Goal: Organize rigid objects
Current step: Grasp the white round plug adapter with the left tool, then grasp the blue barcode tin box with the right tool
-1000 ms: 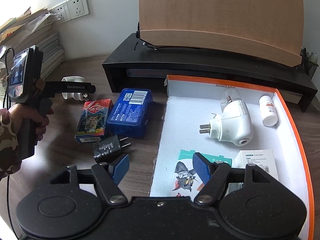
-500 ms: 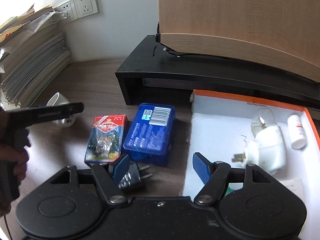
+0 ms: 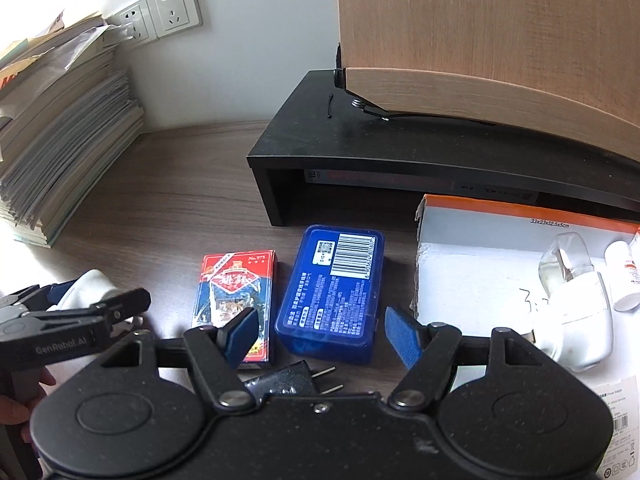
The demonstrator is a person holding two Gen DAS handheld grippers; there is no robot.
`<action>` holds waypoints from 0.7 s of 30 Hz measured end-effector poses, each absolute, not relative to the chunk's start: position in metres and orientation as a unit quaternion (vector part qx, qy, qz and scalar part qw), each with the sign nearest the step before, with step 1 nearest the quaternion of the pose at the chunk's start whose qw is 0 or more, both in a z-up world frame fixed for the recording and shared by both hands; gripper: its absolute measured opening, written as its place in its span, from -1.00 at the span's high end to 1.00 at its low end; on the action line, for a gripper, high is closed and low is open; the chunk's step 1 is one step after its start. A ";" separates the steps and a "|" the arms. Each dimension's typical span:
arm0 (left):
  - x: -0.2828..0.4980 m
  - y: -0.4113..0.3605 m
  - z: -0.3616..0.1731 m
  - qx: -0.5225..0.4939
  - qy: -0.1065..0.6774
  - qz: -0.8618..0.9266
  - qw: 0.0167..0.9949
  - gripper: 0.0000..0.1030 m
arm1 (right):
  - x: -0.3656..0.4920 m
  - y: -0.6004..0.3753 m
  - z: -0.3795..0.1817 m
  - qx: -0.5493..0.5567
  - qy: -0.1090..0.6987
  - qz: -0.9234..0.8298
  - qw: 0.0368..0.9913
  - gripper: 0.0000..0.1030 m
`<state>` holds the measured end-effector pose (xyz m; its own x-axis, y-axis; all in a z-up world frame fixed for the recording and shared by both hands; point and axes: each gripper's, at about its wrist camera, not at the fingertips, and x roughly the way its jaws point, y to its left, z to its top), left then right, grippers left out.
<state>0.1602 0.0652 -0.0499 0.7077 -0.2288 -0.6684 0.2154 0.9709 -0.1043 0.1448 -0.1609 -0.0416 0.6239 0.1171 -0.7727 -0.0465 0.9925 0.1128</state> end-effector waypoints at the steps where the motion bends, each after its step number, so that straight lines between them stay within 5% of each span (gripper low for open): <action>1: 0.156 0.067 -0.051 -0.012 0.361 -0.125 0.924 -0.81 | 0.143 -0.161 -0.041 0.039 0.430 0.046 0.901 -0.61; 7: 0.152 0.070 -0.059 -0.010 0.353 -0.130 0.927 -0.46 | 0.140 -0.163 -0.042 0.041 0.431 0.039 0.901 -0.61; 21: 0.126 0.069 -0.045 -0.050 0.332 -0.131 0.933 -0.38 | 0.163 -0.158 -0.054 0.035 0.446 0.041 0.894 -0.61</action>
<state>0.1259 0.0694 -0.0455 0.7450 -0.2783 -0.6062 0.2121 0.9605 -0.1804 0.1630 -0.1579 -0.0535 0.5993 0.1037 -0.7938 -0.0417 0.9943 0.0984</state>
